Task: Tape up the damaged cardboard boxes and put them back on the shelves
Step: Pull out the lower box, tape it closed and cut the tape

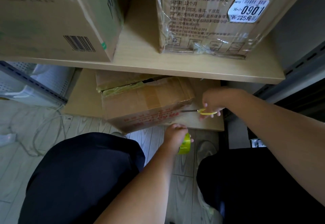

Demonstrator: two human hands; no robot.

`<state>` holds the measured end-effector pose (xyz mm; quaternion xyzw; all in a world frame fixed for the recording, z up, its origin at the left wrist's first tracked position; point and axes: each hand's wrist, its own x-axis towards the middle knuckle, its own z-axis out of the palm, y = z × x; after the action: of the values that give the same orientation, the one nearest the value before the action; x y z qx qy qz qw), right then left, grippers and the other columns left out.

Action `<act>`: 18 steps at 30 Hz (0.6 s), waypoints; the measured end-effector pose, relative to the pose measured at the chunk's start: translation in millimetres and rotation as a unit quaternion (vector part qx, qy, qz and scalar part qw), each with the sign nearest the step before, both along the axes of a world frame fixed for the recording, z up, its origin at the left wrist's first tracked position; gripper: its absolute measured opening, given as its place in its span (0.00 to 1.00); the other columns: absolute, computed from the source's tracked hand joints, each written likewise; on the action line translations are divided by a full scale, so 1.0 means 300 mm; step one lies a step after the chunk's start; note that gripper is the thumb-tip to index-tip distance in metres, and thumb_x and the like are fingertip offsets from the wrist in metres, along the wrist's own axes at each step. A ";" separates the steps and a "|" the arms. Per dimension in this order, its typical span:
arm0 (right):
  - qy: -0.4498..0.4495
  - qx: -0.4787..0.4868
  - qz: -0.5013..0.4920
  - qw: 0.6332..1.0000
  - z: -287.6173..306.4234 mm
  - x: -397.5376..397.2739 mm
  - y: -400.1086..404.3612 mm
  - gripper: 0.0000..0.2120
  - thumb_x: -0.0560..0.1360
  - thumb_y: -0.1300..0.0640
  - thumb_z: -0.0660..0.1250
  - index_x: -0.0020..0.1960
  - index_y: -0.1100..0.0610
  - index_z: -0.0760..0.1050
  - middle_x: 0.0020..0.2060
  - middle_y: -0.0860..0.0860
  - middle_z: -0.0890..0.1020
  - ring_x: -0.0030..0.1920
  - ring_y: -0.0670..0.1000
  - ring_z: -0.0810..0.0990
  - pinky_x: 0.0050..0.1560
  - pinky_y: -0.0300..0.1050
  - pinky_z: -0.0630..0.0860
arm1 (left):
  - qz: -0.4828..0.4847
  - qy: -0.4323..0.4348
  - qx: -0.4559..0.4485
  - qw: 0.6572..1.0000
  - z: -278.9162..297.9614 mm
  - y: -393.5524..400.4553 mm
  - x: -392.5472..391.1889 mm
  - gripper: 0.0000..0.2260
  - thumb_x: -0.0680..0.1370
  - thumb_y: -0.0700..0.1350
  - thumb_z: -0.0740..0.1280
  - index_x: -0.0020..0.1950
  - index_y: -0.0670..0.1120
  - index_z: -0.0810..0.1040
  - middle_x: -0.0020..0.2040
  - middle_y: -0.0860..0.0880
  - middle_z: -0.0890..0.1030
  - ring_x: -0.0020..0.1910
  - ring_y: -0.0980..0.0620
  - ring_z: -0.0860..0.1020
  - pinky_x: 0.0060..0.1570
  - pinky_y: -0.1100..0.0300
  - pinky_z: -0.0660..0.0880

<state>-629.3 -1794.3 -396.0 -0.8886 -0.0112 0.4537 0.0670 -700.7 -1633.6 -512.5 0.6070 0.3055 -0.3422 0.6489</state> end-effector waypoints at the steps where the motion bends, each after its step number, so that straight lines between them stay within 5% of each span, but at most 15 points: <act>1: 0.030 -0.015 0.021 0.999 0.019 0.004 0.009 0.22 0.72 0.40 0.73 0.44 0.61 0.84 0.37 0.51 0.84 0.33 0.48 0.78 0.42 0.41 0.75 | -0.001 0.001 -0.001 1.000 -0.001 0.002 0.004 0.09 0.77 0.30 0.68 0.39 0.41 0.75 0.25 0.45 0.77 0.21 0.48 0.79 0.25 0.54 0.80; 3: 0.046 -0.046 0.050 0.997 0.059 0.013 0.016 0.23 0.70 0.35 0.71 0.42 0.57 0.85 0.31 0.48 0.82 0.35 0.48 0.78 0.46 0.41 0.75 | -0.004 0.002 -0.001 1.000 -0.004 0.005 0.005 0.08 0.77 0.31 0.68 0.39 0.41 0.75 0.24 0.45 0.77 0.21 0.48 0.79 0.25 0.54 0.80; 5: 0.019 -0.059 0.048 0.997 0.083 0.022 0.005 0.24 0.69 0.33 0.70 0.38 0.54 0.84 0.23 0.45 0.80 0.34 0.46 0.78 0.39 0.39 0.73 | -0.006 0.004 0.001 1.000 -0.009 0.009 0.000 0.08 0.77 0.31 0.68 0.40 0.41 0.76 0.30 0.43 0.78 0.21 0.47 0.79 0.25 0.54 0.80; 11: 0.045 -0.110 0.017 0.993 0.039 0.007 0.006 0.25 0.74 0.34 0.66 0.35 0.55 0.80 0.24 0.44 0.81 0.32 0.43 0.77 0.44 0.40 0.72 | -0.038 0.020 0.014 0.999 -0.025 0.036 -0.030 0.06 0.76 0.32 0.68 0.46 0.43 0.78 0.45 0.39 0.79 0.25 0.46 0.81 0.28 0.54 0.81; 16: 0.007 -0.053 -0.005 0.999 0.051 0.002 -0.003 0.26 0.71 0.31 0.67 0.32 0.54 0.82 0.22 0.45 0.80 0.18 0.40 0.72 0.30 0.38 0.69 | -0.020 0.018 0.004 1.000 0.000 0.018 -0.012 0.07 0.76 0.32 0.68 0.44 0.43 0.78 0.42 0.40 0.80 0.25 0.45 0.81 0.34 0.52 0.81; 18: -0.002 -0.059 -0.017 0.998 0.050 -0.009 -0.016 0.26 0.72 0.32 0.67 0.33 0.54 0.82 0.21 0.45 0.79 0.18 0.40 0.72 0.31 0.37 0.69 | -0.008 0.016 -0.002 1.000 0.017 0.007 -0.005 0.07 0.76 0.32 0.68 0.43 0.43 0.77 0.38 0.39 0.79 0.23 0.46 0.80 0.27 0.54 0.80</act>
<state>-631.9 -1799.1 -381.1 -0.8920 0.0302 0.4505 0.0218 -702.1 -1631.5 -507.4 0.6031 0.3098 -0.3576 0.6422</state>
